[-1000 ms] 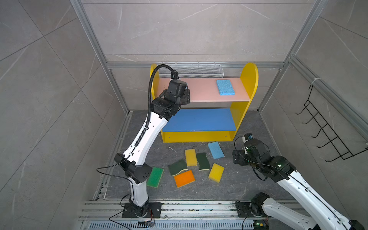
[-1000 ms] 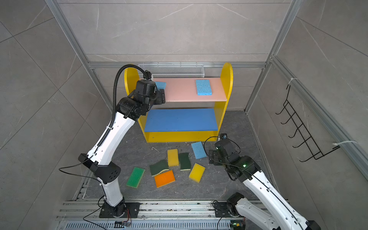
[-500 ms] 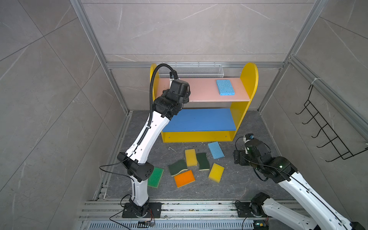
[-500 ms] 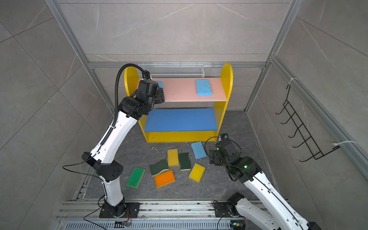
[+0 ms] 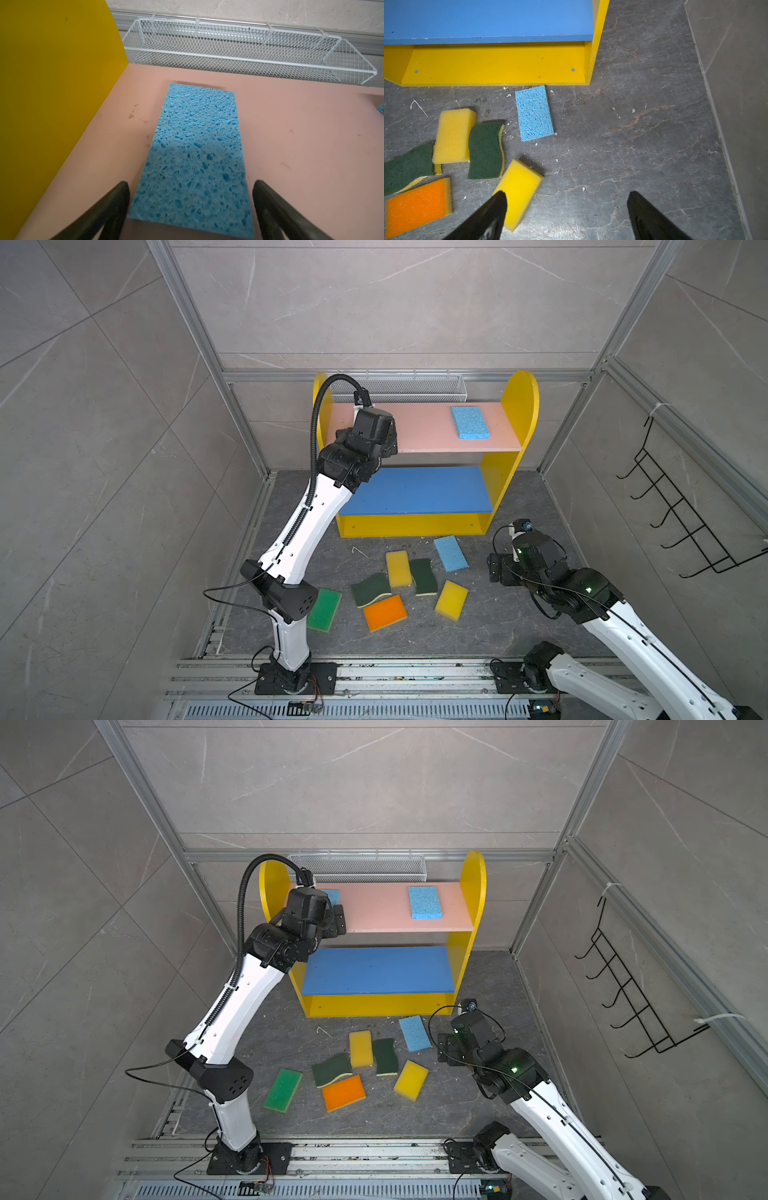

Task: Place and organize the cleaning sponges onto the shelf

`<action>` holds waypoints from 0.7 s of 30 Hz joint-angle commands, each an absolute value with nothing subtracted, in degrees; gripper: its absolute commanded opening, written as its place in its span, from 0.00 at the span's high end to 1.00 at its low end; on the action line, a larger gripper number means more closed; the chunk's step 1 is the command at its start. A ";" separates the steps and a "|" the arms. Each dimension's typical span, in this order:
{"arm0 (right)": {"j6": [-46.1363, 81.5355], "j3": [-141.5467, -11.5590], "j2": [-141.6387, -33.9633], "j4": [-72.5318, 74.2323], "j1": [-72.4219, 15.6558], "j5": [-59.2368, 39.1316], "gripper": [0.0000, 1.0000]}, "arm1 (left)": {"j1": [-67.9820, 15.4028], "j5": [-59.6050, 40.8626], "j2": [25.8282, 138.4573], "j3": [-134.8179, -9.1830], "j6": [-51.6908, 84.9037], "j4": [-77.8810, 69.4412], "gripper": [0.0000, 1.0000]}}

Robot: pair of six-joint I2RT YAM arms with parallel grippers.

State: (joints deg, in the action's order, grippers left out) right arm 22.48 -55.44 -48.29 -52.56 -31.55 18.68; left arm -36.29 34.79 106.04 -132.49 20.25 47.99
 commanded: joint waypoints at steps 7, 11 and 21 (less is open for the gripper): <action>24.06 -54.71 -47.94 -54.14 -31.80 18.37 0.07 | -42.03 38.64 96.58 -121.17 20.18 56.21 0.04; 24.81 -51.74 -48.71 -52.58 -31.81 16.81 0.07 | -44.91 38.58 89.20 -110.42 20.05 55.18 0.05; 23.92 -43.38 -57.10 -36.93 -31.82 9.76 0.06 | -46.32 34.62 64.56 -77.77 28.46 53.42 0.08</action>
State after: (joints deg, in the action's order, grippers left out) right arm 23.99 -44.51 -53.95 -43.92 -31.55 11.77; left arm -46.35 35.31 70.43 -81.34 24.18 54.08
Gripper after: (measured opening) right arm 0.937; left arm 0.924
